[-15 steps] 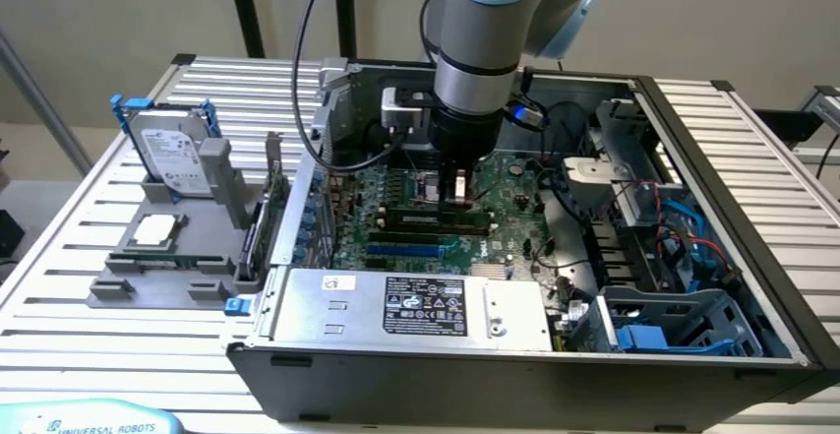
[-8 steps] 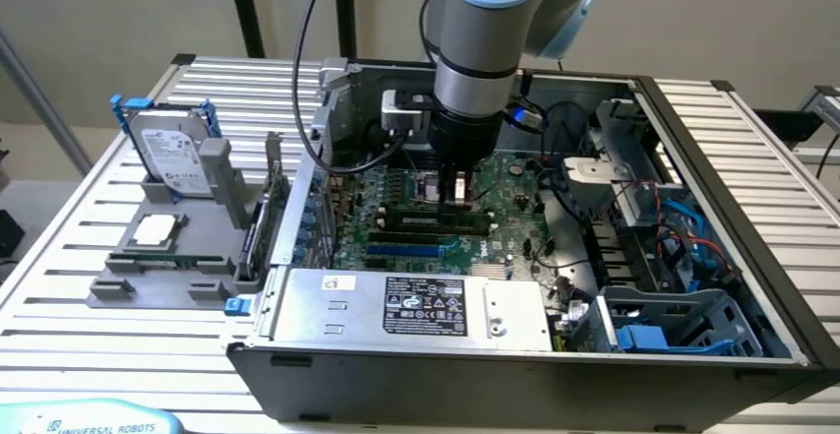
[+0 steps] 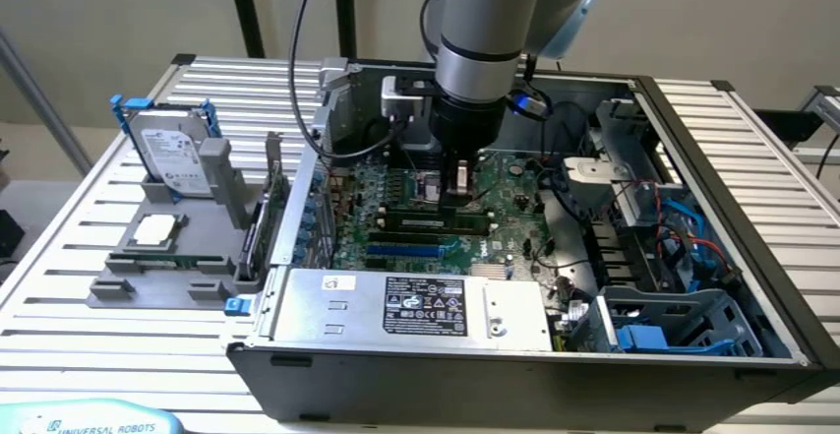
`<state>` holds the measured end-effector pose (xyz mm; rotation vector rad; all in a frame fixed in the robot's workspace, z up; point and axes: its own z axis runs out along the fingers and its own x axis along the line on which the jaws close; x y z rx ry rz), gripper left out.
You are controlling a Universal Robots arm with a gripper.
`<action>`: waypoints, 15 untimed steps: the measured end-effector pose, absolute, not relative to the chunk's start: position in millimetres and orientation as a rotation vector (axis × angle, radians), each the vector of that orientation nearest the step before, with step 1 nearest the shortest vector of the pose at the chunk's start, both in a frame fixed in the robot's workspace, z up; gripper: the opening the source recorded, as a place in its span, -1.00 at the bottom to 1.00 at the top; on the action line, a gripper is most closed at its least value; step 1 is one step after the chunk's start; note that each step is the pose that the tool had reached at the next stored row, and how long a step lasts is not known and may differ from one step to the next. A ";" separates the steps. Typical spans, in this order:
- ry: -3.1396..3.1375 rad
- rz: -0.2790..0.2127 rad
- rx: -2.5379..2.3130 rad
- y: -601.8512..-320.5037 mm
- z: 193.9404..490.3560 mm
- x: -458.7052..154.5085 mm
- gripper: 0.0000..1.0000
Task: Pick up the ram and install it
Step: 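Insert the ram into the slot, then press down the ram until it locks into place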
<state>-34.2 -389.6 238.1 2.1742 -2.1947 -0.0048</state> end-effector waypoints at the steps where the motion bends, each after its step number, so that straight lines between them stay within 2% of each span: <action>1: -2.195 -0.005 2.174 -389.7 240.3 -34.3 -0.57; 5: -2.196 -0.007 2.175 -389.6 243.3 -34.7 -0.62; 7: -2.196 -0.007 2.175 -389.6 243.4 -34.8 -0.79; 15: -2.196 -0.007 2.175 -389.6 243.5 -35.2 -0.79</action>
